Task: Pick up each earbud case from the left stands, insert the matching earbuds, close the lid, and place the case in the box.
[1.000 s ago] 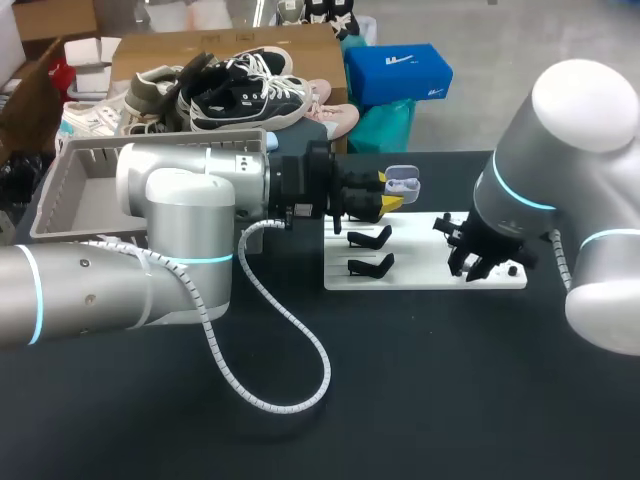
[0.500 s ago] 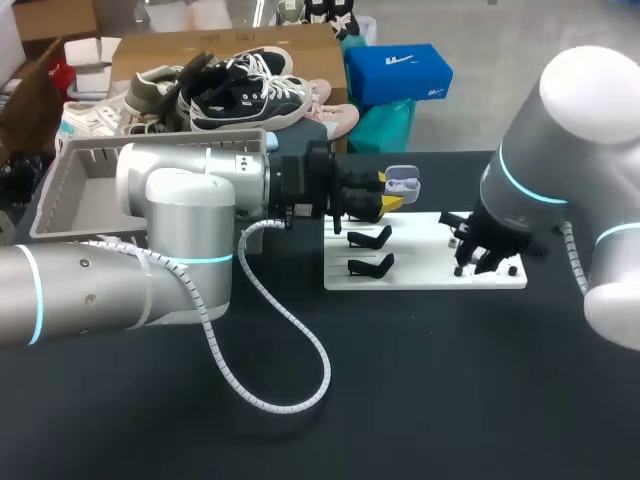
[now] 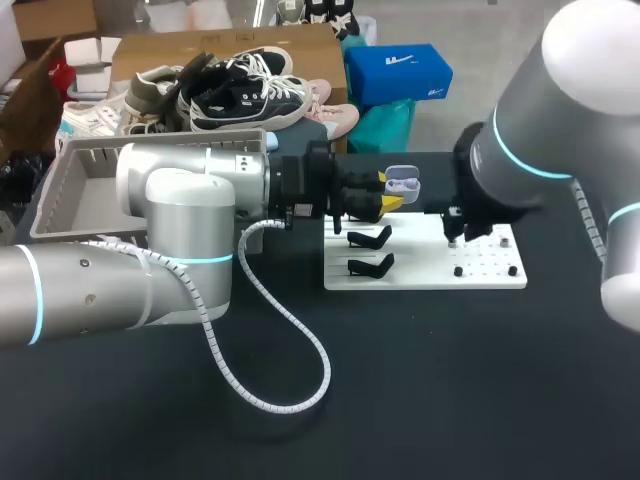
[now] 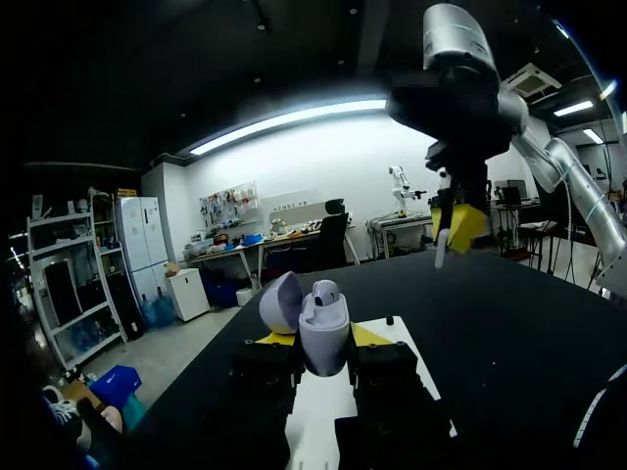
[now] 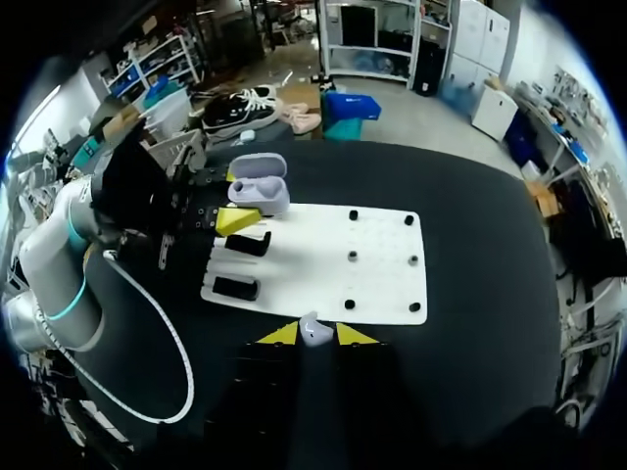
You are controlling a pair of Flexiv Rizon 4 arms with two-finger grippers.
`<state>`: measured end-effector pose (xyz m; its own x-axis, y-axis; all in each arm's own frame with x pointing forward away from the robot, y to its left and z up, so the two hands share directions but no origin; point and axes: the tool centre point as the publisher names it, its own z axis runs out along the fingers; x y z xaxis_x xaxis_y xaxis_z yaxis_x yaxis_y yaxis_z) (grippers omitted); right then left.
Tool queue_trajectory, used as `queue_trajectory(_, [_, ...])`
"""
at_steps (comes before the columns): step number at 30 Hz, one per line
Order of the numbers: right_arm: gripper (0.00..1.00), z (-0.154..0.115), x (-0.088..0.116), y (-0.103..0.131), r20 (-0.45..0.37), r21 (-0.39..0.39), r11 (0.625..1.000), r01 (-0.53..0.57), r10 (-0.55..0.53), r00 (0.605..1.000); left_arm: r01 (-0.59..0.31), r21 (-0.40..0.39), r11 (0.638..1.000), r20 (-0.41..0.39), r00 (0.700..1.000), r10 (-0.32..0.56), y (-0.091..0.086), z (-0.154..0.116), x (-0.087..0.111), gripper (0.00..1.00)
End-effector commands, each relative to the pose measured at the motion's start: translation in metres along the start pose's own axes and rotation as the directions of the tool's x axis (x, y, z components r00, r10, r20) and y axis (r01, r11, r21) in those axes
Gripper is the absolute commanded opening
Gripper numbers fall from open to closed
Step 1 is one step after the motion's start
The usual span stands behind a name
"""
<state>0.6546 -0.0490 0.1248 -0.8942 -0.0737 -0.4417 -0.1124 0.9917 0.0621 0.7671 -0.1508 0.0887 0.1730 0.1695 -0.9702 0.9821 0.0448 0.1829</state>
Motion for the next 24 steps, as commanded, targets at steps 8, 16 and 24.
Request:
queue_trajectory(8, [0.0, -0.021, -0.048, 0.023, -0.031, -0.022, 0.956, 0.293, -0.294, 0.955, -0.001, -0.003, 1.0, 0.002, 1.0, 0.001, -0.001, 0.0, 0.0, 0.0])
queue_trajectory(16, [0.0, -0.021, -0.078, 0.043, 0.004, -0.051, 0.926, 0.375, -0.375, 0.927, -0.001, -0.003, 1.0, 0.002, 1.0, 0.001, -0.001, 0.0, 0.0, 0.0])
queue_trajectory(24, [0.0, -0.007, -0.093, 0.055, 0.012, -0.085, 0.898, 0.431, -0.432, 0.902, -0.001, -0.003, 1.0, 0.002, 1.0, 0.001, -0.001, 0.0, 0.0, 0.0])
